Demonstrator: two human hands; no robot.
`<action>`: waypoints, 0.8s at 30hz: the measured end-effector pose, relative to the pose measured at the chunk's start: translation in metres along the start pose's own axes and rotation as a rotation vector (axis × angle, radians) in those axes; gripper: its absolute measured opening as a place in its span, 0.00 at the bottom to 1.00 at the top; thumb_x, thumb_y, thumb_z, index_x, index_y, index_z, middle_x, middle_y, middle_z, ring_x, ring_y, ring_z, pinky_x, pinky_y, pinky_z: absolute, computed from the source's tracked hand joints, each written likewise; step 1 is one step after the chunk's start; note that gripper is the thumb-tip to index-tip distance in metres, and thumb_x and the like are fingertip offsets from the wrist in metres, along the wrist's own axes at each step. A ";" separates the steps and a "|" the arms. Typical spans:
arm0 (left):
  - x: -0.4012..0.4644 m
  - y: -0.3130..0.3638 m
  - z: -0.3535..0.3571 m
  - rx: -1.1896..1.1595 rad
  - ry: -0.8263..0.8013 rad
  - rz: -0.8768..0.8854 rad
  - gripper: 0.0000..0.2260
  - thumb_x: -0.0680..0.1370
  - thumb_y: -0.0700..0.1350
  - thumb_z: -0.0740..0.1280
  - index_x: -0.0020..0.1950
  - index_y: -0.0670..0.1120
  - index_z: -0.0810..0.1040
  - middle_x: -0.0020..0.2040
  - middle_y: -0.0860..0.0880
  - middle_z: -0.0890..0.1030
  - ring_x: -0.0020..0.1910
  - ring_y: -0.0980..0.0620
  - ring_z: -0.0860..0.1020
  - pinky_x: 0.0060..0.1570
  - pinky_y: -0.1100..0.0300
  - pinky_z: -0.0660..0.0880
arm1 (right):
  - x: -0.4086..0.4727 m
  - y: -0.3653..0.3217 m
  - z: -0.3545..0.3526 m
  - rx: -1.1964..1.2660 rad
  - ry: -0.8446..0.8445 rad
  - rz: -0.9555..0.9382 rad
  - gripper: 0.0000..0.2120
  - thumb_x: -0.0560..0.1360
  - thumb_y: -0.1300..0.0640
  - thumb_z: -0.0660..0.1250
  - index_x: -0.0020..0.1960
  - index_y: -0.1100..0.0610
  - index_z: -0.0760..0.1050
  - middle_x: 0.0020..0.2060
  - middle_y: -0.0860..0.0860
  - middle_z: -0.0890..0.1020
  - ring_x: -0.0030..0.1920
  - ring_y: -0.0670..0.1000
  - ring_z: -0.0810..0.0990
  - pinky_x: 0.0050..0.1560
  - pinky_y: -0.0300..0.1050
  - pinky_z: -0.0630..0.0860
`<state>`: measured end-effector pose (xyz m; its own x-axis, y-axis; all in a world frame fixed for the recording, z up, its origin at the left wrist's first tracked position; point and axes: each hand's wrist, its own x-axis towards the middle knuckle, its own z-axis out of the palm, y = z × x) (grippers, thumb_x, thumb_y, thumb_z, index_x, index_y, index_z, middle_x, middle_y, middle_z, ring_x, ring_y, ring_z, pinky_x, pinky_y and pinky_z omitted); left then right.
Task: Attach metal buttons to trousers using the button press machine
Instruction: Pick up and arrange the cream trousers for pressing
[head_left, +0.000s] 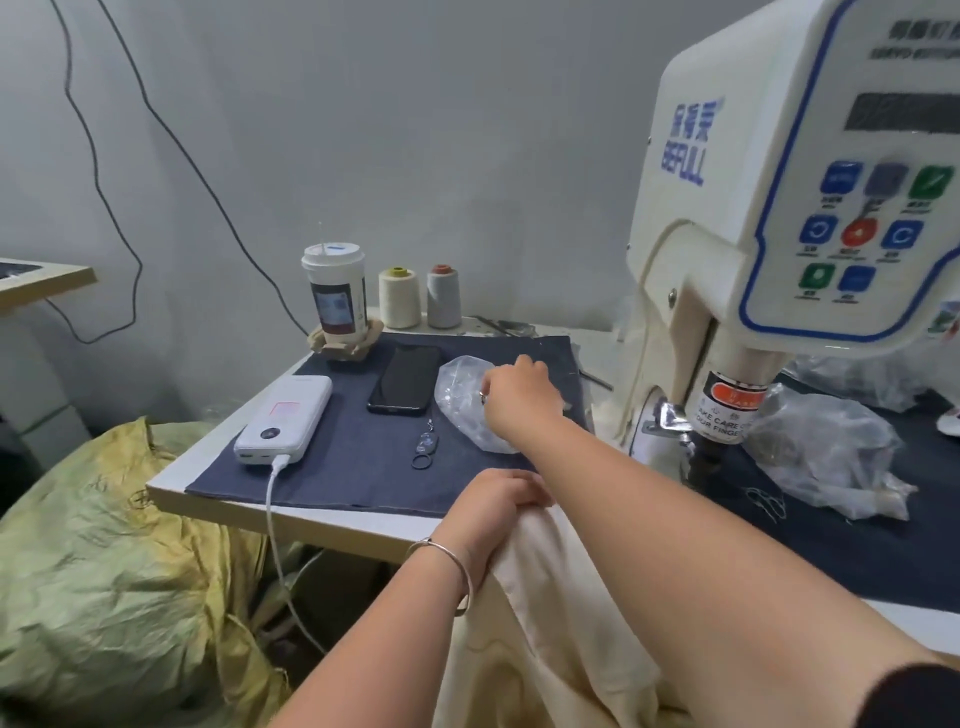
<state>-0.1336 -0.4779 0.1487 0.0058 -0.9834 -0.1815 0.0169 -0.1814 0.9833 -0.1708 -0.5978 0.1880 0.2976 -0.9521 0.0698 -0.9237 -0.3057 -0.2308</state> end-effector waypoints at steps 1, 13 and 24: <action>0.002 -0.001 -0.001 0.005 -0.011 0.005 0.10 0.75 0.35 0.64 0.51 0.33 0.83 0.53 0.37 0.84 0.47 0.48 0.80 0.60 0.52 0.75 | 0.010 0.001 0.007 -0.031 -0.009 0.026 0.18 0.77 0.61 0.59 0.65 0.52 0.74 0.65 0.55 0.68 0.67 0.57 0.65 0.59 0.49 0.67; 0.010 -0.005 -0.005 -0.107 -0.118 0.004 0.14 0.75 0.32 0.63 0.39 0.45 0.87 0.40 0.47 0.86 0.39 0.53 0.84 0.45 0.63 0.79 | 0.052 -0.005 0.014 -0.094 -0.092 0.180 0.15 0.65 0.56 0.77 0.44 0.53 0.72 0.37 0.49 0.74 0.45 0.55 0.77 0.40 0.44 0.70; 0.010 -0.004 -0.003 -0.076 -0.051 -0.017 0.16 0.74 0.31 0.61 0.31 0.45 0.80 0.31 0.49 0.81 0.31 0.53 0.77 0.35 0.65 0.74 | 0.059 -0.003 0.030 -0.077 -0.042 0.054 0.22 0.67 0.66 0.72 0.60 0.55 0.78 0.58 0.54 0.78 0.57 0.57 0.78 0.48 0.46 0.73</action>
<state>-0.1310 -0.4871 0.1425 -0.0456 -0.9796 -0.1955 0.0929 -0.1990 0.9756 -0.1430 -0.6527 0.1641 0.2552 -0.9667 0.0185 -0.9540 -0.2548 -0.1578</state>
